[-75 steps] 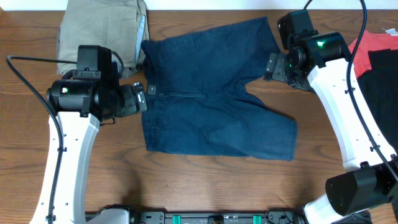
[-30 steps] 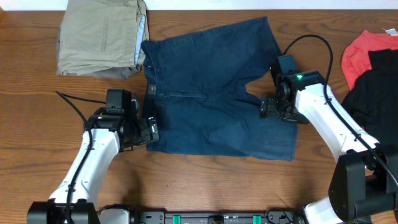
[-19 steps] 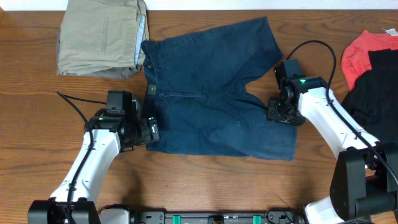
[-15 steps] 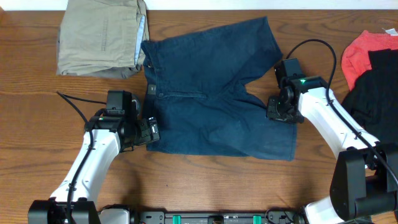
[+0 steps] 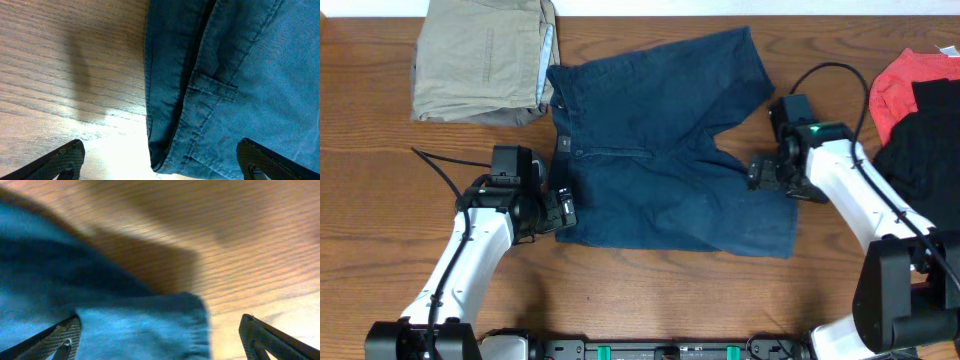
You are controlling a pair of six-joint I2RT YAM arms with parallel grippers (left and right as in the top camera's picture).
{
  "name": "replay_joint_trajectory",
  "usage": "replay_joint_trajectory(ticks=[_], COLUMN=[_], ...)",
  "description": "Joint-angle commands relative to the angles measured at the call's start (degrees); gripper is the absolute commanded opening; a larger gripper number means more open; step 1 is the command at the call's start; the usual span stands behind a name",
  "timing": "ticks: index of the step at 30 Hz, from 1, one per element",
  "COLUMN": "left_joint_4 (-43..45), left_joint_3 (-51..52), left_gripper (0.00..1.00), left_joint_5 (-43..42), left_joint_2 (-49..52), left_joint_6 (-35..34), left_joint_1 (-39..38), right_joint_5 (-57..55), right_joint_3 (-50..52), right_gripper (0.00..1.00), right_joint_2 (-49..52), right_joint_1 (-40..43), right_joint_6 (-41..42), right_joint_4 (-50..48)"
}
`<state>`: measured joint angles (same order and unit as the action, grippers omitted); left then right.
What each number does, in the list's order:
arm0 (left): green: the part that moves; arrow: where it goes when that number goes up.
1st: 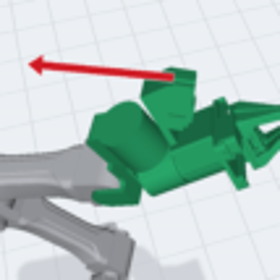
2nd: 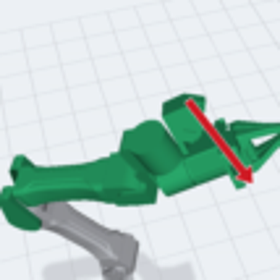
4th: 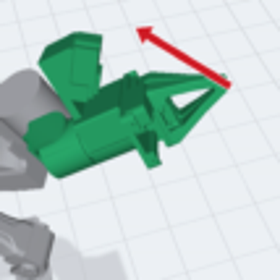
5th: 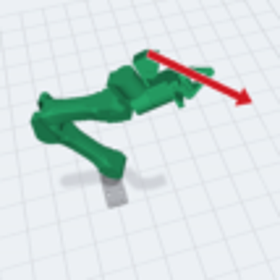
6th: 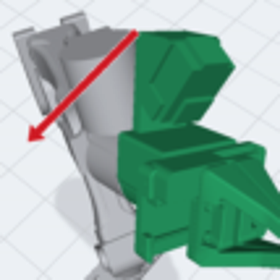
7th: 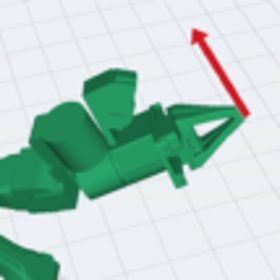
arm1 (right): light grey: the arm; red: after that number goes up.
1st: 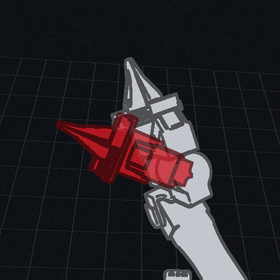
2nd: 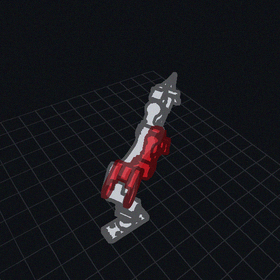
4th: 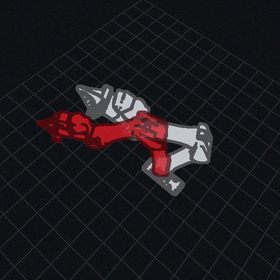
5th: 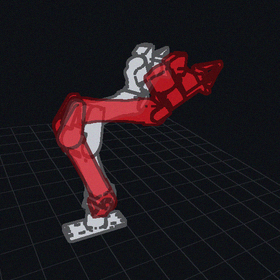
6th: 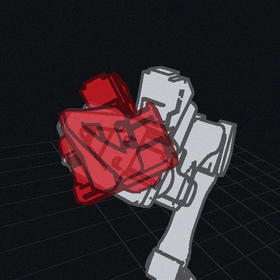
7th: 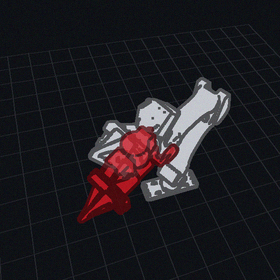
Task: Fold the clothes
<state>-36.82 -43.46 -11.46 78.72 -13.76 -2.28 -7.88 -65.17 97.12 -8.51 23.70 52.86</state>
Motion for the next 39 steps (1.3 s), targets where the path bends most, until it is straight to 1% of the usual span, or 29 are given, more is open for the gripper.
replay_joint_trajectory(ticks=[1,5,7,9,10,13,14,16,19,21,24,28,32,39], left_joint_4=[0.04,0.04,0.04,0.04,0.04,0.04,0.04,0.04,0.07,0.04,0.04,0.04,0.11,0.24], left_joint_3=[0.5,0.5,0.5,0.5,0.5,0.5,0.5,0.5,0.5,0.5,0.5,0.5,0.5,0.5], left_gripper=[0.98,0.98,0.98,0.98,0.98,0.98,0.98,0.98,0.98,0.98,0.98,0.98,0.98,0.98], left_joint_5=[0.11,0.11,0.11,0.11,0.11,0.11,0.11,0.11,0.11,0.11,0.11,0.11,0.13,0.13], left_joint_2=[0.37,0.37,0.37,0.37,0.37,0.37,0.37,0.37,0.37,0.37,0.37,0.37,0.37,0.37], left_joint_6=[-0.52,-0.52,-0.52,-0.52,-0.52,-0.52,-0.52,-0.52,-0.52,-0.52,-0.52,-0.5,-0.52,-0.5], left_joint_1=[0.24,0.22,0.22,0.24,0.22,0.22,0.22,0.24,0.24,0.22,0.22,0.24,0.24,0.22], right_joint_5=[3.69,13.25,14.64,15.34,15.78,17.38,17.35,17.05,15.39,13.75,12.74,12.15,12.13,11.58], right_joint_3=[0.17,1.09,2.12,3.26,3.78,5.18,5.55,6.23,6.34,6.34,6.21,4.61,3.15,3.1], right_gripper=[0.96,0.93,0.88,0.79,0.76,0.74,0.72,0.65,0.47,0.42,0.37,0.16,0.02,0.01], right_joint_2=[-0.46,-0.46,-0.46,-0.46,-0.46,-0.46,-0.46,-0.46,-0.46,-0.46,-0.48,-0.48,-0.48,-0.48], right_joint_1=[3.08,4.39,4.35,4.33,4.33,4.33,4.33,4.35,4.39,4.37,4.39,4.7,4.85,4.85], right_joint_6=[-2.89,-8.17,-8.37,-8.35,-8.37,-8.35,-8.35,-8.35,-7.89,-6.01,-5.05,-5.07,-5.18,-5.31], right_joint_4=[-0.17,-0.22,-0.63,-1.75,-2.4,-3.41,-3.39,-3.43,-3.78,-4.48,-5.66,-5.95,-7.3,-13.05])
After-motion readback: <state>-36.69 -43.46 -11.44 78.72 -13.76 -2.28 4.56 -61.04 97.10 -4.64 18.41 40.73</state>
